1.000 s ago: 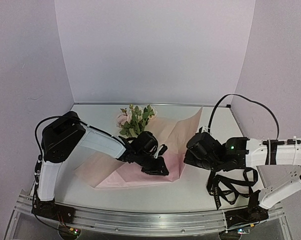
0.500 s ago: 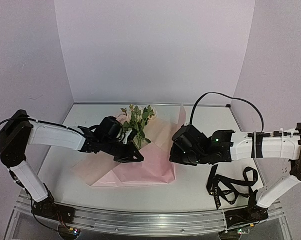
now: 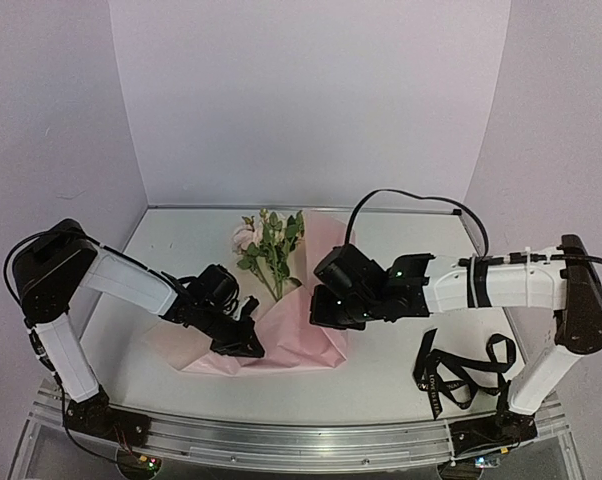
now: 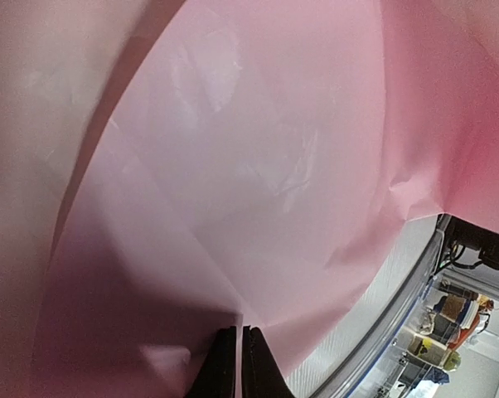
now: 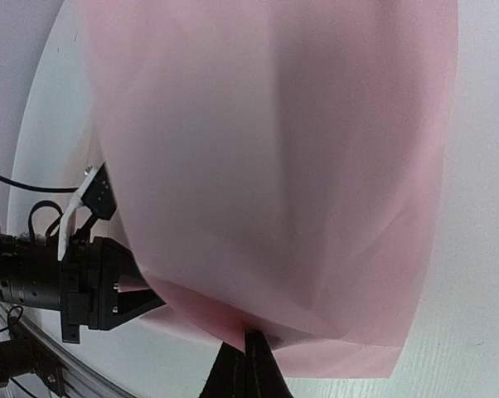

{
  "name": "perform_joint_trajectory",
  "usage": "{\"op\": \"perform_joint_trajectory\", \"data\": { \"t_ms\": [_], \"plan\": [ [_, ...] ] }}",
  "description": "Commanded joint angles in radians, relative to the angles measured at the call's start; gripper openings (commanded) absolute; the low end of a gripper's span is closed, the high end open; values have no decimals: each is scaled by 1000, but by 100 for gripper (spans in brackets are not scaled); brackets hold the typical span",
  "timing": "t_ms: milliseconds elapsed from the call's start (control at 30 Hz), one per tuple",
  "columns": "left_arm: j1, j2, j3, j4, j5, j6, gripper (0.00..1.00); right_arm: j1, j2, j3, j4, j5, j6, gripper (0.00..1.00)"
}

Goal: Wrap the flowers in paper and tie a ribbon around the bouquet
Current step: Fold the one-fourth-folded wrapping paper at the center of the board.

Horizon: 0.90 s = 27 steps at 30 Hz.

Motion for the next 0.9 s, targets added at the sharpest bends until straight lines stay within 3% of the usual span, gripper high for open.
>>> {"op": "perform_joint_trajectory", "data": {
  "t_ms": [0, 167, 400, 633, 867],
  "plan": [
    [21, 39, 45, 15, -17, 34, 4, 7, 74, 36, 95, -100, -5, 0],
    [29, 26, 61, 2, -15, 49, 5, 7, 146, 32, 173, -140, -3, 0],
    [67, -103, 80, -47, -18, 40, 15, 7, 220, 75, 186, -163, -24, 0],
    [165, -296, 62, 12, -47, -65, 33, 5, 246, 105, 183, -164, -33, 0],
    [189, -289, 80, 81, -43, -97, 43, 5, 259, 121, 173, -159, -39, 0]
  ]
}}
